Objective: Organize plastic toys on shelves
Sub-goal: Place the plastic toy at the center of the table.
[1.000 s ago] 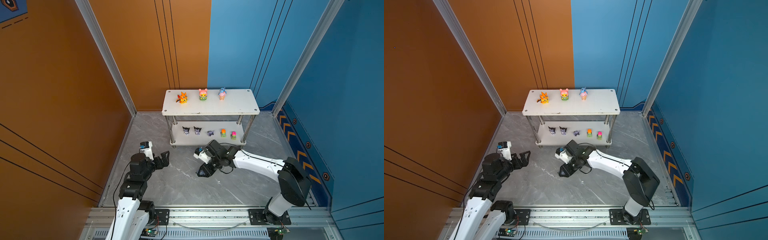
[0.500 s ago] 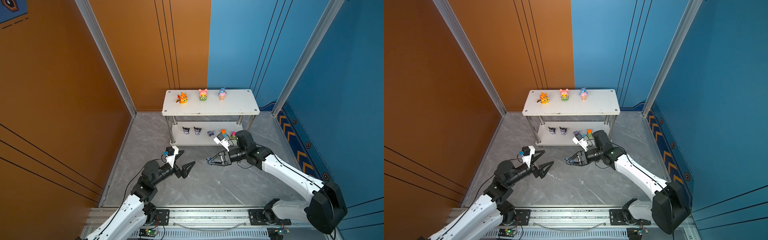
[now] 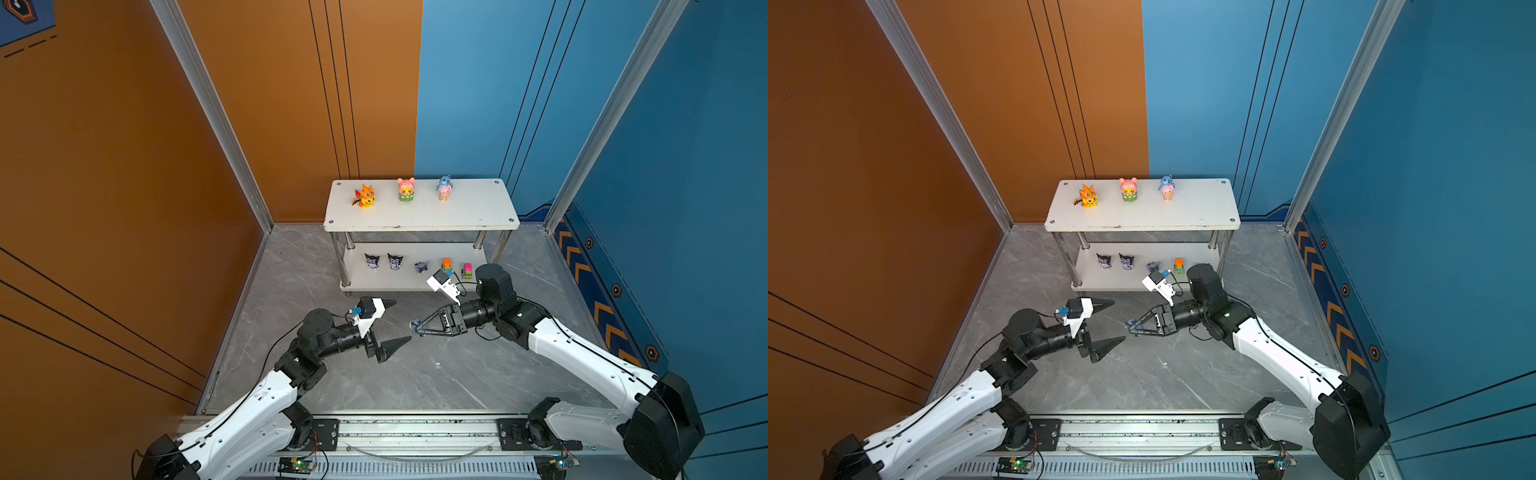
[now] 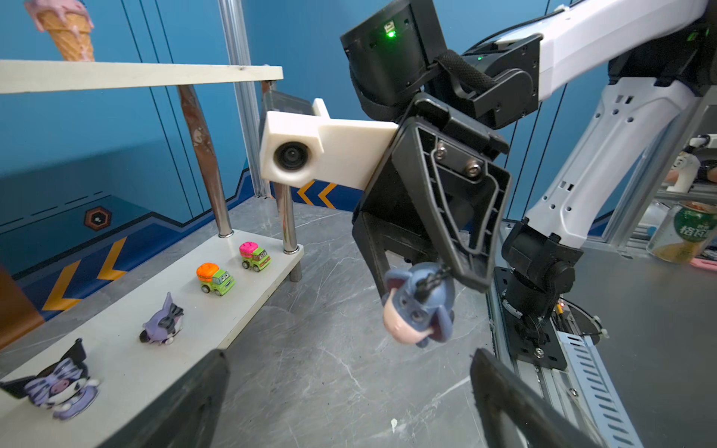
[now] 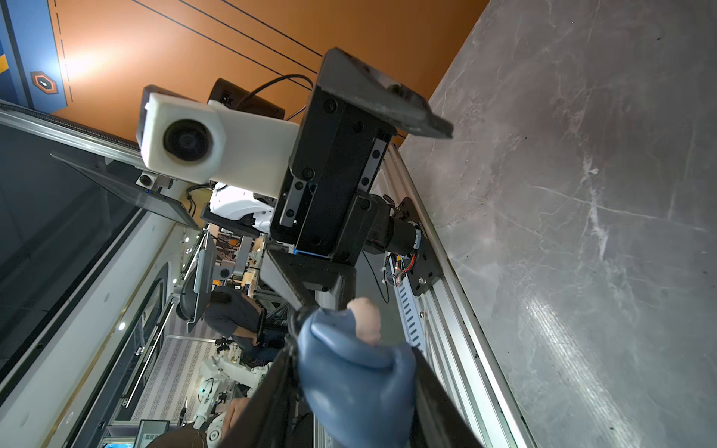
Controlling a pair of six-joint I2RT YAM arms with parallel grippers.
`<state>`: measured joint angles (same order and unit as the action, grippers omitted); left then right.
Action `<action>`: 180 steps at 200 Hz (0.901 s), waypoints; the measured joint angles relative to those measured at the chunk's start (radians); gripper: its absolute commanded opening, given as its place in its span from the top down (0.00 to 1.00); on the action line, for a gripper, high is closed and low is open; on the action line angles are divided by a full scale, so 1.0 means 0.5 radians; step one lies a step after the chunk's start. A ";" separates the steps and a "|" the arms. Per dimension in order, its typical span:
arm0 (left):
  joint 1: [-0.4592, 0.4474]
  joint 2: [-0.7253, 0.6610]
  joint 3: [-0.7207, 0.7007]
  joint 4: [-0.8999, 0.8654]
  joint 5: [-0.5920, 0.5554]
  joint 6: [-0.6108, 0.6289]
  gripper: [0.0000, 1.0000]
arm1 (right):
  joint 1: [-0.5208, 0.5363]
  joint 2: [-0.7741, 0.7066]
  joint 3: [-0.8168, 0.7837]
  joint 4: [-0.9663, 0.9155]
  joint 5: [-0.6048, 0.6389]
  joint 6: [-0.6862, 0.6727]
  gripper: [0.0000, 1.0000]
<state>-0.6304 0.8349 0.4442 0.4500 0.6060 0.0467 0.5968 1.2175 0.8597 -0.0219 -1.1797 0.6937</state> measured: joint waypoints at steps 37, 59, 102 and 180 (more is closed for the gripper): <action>-0.068 0.074 0.095 -0.063 0.056 0.088 0.02 | 0.000 -0.001 -0.002 0.002 -0.005 0.023 0.63; -0.104 0.113 0.132 -0.082 0.056 0.125 0.01 | 0.010 -0.001 -0.002 0.014 -0.005 0.029 0.63; -0.131 0.224 0.168 -0.126 0.063 0.165 0.10 | 0.028 -0.001 -0.002 0.017 -0.005 0.029 0.63; -0.170 0.283 0.322 -0.249 0.105 0.249 0.39 | 0.027 -0.001 -0.021 0.047 -0.002 0.037 0.64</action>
<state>-0.7155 0.9764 0.6052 0.3256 0.6582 0.1715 0.6106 1.2171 0.8494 0.0013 -1.1805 0.7120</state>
